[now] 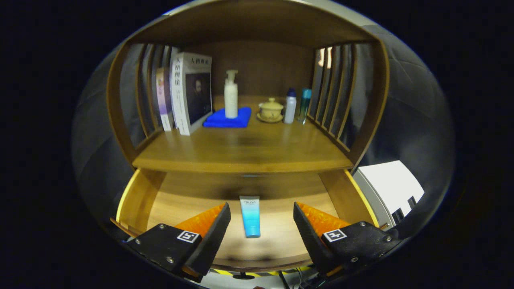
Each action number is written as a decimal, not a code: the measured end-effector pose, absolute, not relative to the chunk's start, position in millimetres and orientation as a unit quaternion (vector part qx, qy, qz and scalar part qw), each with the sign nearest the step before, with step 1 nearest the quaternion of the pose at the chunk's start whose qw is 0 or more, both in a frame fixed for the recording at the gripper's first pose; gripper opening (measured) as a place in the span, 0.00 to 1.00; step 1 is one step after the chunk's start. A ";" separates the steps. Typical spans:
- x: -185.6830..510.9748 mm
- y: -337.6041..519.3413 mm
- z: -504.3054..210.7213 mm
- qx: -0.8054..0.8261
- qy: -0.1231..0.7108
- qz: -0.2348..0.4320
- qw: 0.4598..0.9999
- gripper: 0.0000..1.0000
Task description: Pull open the drawer, take out the items inside it, and place them on the countertop above the cabinet.
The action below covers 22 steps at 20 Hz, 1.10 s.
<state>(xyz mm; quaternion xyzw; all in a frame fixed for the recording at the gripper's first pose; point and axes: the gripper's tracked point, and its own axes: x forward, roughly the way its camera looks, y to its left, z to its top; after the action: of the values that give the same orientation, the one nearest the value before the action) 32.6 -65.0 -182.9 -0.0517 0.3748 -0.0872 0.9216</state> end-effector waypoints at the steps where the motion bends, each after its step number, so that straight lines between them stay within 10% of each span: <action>1: 35.3 -63.1 -193.7 -0.050 0.397 -0.084 0.913 0.96; 22: 44.3 -66.0 -306.6 -0.006 0.587 -0.096 0.804 0.82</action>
<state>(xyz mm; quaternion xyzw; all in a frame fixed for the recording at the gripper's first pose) 44.3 -66.0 -306.6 -0.0056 0.5867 -0.0962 0.8041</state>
